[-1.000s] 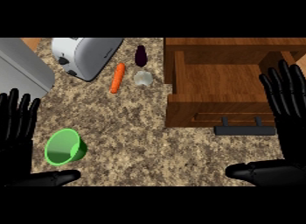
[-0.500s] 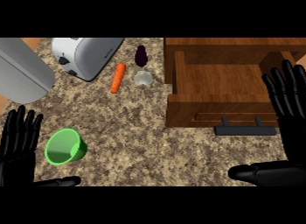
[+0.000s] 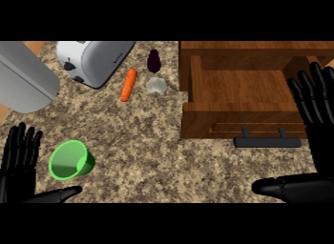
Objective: Pick up the cup, place it into the drawer and close the drawer
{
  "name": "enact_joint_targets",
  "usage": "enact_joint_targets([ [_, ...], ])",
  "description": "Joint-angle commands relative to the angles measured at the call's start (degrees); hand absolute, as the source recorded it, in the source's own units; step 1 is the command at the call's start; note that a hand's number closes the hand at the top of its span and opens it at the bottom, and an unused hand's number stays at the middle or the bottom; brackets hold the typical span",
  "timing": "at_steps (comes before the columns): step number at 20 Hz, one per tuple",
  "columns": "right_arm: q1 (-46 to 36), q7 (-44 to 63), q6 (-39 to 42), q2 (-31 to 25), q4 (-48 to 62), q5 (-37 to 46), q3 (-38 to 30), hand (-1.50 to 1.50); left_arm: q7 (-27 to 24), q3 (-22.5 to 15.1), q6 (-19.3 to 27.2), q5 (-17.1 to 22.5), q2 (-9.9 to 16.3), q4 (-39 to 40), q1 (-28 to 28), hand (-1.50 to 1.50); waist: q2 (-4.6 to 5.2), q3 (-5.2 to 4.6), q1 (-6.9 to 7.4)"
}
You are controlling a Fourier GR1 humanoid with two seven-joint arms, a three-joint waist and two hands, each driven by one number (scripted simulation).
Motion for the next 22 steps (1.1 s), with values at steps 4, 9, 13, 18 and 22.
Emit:
enact_joint_targets([
  [4, 1.52, 1.30, -0.60, 0.84, -2.30, 1.16, 1.39, -1.50, -9.19, 3.92, -3.96, 0.36, 2.05, 15.47, -2.84, -1.50, 0.01, -0.01, -0.13],
  [9, -0.43, 0.05, -0.46, 1.25, -0.31, 1.75, 1.65, -1.50, -8.63, 2.82, -2.96, -1.00, 1.22, 14.21, -1.49, -1.50, 0.00, 0.01, 0.04],
  [13, -1.26, -0.14, 1.39, -0.46, 0.56, -1.60, -1.87, -1.50, -14.11, 4.22, -5.95, -0.39, 2.52, 22.00, -3.46, -1.50, 0.02, 0.01, -0.03],
  [18, -2.95, 0.24, 0.22, 0.06, 2.95, 0.68, -0.77, -1.50, -17.61, 5.85, -5.06, -0.32, 3.07, 29.84, -7.03, -1.50, 0.03, 0.01, 0.00],
  [22, -0.30, 6.34, 0.23, -0.16, -5.64, -0.64, 0.99, -1.50, -21.25, 7.59, -4.19, -0.11, 4.00, 37.39, -10.86, -1.50, 0.00, -0.01, -0.20],
])
